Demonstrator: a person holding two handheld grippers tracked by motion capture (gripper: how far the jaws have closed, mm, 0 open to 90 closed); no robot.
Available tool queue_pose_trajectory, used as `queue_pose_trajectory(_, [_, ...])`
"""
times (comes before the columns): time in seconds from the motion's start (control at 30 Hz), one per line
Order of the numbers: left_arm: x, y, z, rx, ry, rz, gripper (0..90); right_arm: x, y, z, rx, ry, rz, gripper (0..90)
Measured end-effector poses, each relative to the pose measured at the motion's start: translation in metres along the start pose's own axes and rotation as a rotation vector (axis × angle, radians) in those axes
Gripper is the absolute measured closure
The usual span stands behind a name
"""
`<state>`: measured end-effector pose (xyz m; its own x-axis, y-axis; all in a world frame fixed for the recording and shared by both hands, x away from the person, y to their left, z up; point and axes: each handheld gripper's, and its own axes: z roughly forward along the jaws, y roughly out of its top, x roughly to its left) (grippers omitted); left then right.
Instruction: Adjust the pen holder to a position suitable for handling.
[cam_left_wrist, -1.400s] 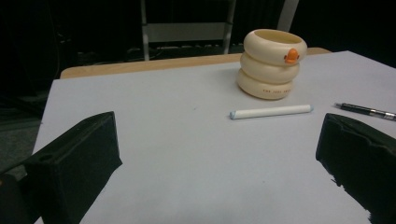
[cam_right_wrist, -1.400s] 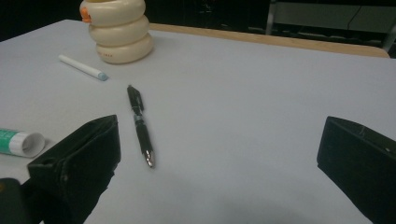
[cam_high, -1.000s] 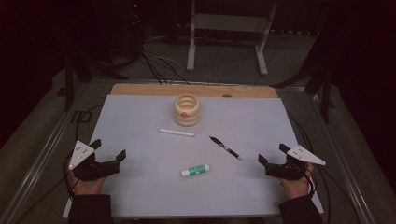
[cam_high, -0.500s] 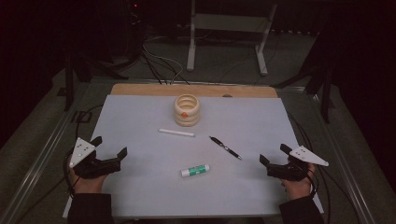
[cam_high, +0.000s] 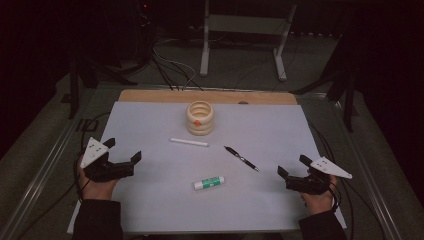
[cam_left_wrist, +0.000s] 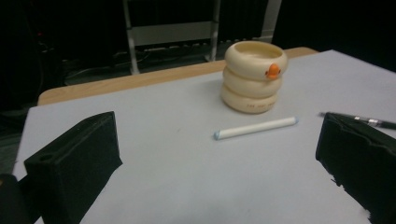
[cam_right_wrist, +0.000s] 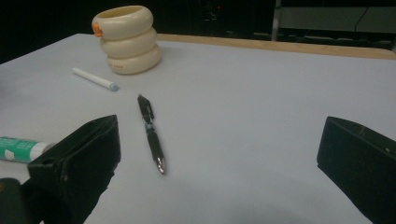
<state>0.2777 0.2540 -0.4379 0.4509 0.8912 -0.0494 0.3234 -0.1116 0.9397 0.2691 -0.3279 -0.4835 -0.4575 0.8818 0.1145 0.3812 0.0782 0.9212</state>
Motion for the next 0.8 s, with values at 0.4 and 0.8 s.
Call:
queue_pose_trajectory(0.4, [-0.011,0.025,0.024,-0.018,-0.044,0.037,0.1,-0.001,-0.001,0.004,0.004,-0.008,0.011,0.0])
queue_pose_trajectory(0.8, [-0.015,0.036,0.055,0.008,-0.062,0.038,0.2,-0.001,-0.002,0.007,0.011,-0.013,0.016,0.0])
